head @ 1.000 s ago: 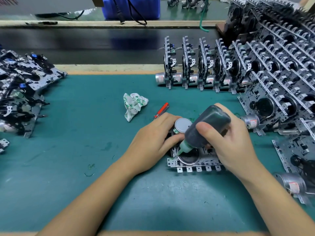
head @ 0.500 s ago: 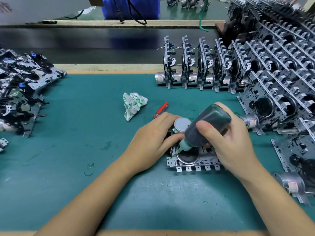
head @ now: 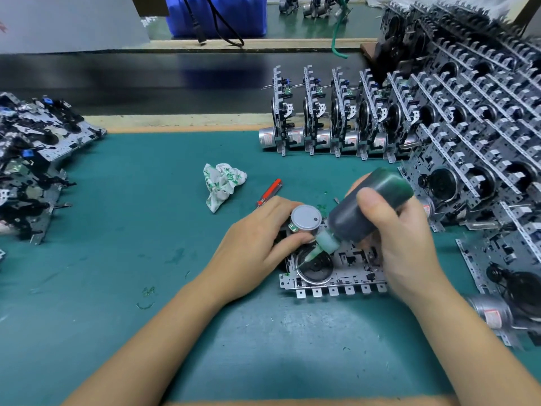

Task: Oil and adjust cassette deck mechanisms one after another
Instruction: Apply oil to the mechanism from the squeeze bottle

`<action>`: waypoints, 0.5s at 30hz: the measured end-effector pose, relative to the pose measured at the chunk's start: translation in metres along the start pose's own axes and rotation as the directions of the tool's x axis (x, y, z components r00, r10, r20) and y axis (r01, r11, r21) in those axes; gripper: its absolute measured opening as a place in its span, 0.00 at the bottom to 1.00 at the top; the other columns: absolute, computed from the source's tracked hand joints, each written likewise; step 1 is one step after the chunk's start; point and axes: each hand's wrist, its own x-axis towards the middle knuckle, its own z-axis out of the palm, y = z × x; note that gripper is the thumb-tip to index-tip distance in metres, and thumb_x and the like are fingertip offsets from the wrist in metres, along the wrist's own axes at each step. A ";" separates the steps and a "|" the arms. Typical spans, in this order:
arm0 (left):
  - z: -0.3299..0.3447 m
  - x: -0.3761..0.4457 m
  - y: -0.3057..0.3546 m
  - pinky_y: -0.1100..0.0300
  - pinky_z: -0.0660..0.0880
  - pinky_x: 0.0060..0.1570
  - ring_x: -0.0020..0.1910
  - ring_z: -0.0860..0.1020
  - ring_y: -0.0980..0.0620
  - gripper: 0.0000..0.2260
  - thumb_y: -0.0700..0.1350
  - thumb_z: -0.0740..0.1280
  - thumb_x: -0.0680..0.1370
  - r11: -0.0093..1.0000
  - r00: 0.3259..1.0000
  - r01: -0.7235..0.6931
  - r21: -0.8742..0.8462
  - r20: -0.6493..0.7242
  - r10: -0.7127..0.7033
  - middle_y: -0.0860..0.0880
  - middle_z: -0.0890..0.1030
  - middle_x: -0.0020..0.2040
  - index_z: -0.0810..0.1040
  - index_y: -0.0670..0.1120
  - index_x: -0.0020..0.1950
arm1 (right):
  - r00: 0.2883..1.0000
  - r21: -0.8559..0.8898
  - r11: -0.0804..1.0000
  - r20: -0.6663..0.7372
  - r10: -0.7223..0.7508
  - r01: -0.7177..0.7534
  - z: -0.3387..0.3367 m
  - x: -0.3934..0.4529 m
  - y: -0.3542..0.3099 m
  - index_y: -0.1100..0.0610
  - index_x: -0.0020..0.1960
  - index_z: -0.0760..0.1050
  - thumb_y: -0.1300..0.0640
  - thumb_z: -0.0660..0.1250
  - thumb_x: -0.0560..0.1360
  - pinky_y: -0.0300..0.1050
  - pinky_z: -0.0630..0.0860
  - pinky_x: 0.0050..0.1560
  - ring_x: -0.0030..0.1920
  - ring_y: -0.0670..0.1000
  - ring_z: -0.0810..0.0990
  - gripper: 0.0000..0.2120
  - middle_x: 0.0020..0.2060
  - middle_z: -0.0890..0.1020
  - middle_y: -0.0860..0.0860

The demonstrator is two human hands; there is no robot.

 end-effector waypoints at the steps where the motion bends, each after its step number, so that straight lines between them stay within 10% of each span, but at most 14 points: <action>1: 0.000 0.000 0.000 0.55 0.71 0.49 0.48 0.73 0.58 0.20 0.61 0.55 0.77 1.000 1.000 -0.002 0.002 -0.004 0.002 0.57 0.74 0.52 0.73 0.50 0.60 | 0.998 0.072 0.996 -0.022 0.053 -0.051 -0.002 0.001 0.000 0.44 0.34 0.79 0.42 0.68 0.61 0.33 0.73 0.28 0.29 0.40 0.76 0.06 0.28 0.79 0.43; 7: 0.003 0.000 -0.002 0.61 0.69 0.49 0.51 0.72 0.61 0.20 0.62 0.58 0.75 0.999 0.999 -0.019 0.044 -0.027 0.020 0.59 0.74 0.53 0.73 0.52 0.59 | 0.983 0.426 0.899 -0.092 0.157 -0.104 -0.015 0.012 -0.008 0.55 0.43 0.72 0.43 0.63 0.70 0.32 0.67 0.21 0.27 0.43 0.70 0.15 0.31 0.77 0.45; 15: -0.001 0.002 -0.006 0.66 0.68 0.56 0.55 0.73 0.63 0.10 0.60 0.58 0.76 0.990 0.998 0.003 -0.144 0.064 0.007 0.61 0.76 0.55 0.68 0.65 0.56 | 0.931 0.423 0.900 -0.278 0.237 -0.103 -0.016 0.018 -0.004 0.56 0.47 0.71 0.39 0.66 0.64 0.34 0.73 0.28 0.27 0.41 0.77 0.22 0.35 0.76 0.47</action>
